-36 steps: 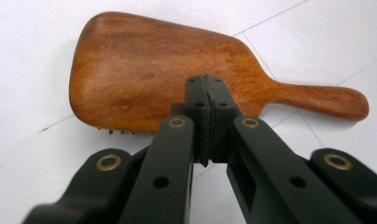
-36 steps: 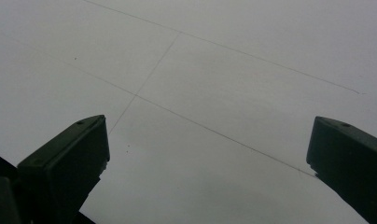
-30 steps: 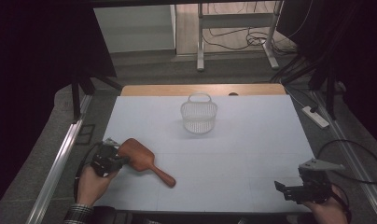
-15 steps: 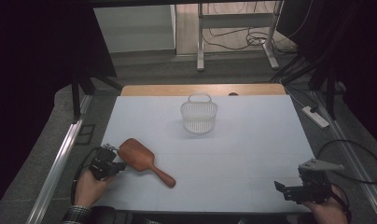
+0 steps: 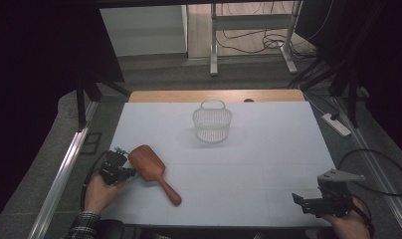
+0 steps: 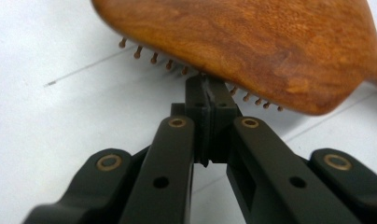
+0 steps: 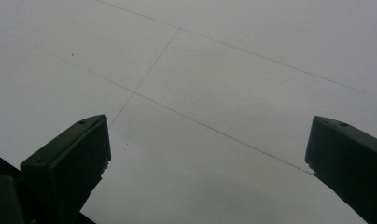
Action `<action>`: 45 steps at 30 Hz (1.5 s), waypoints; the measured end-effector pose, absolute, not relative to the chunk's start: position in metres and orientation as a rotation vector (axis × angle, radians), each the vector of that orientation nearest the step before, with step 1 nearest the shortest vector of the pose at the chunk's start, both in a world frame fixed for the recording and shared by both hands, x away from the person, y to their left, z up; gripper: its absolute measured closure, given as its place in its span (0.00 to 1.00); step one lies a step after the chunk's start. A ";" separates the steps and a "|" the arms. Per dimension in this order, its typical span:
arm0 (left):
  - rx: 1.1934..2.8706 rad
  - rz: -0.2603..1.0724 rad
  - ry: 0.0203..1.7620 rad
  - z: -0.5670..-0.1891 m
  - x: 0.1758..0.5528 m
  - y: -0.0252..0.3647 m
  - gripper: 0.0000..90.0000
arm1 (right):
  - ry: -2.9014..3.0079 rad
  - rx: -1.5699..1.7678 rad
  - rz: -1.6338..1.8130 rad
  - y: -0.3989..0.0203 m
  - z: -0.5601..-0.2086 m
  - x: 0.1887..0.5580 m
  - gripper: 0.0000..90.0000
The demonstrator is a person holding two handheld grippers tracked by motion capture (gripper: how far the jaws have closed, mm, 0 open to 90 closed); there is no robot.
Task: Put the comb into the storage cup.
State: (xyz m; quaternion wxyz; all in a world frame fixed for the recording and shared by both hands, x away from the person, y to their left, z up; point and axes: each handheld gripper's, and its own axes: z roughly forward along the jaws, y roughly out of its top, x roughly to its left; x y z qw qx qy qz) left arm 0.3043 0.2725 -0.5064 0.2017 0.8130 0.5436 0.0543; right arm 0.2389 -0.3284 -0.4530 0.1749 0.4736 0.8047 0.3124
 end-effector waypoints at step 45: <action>2.351 0.223 1.446 -0.498 0.380 0.237 0.99 | 2.285 1.352 0.873 -0.328 -0.453 0.240 0.01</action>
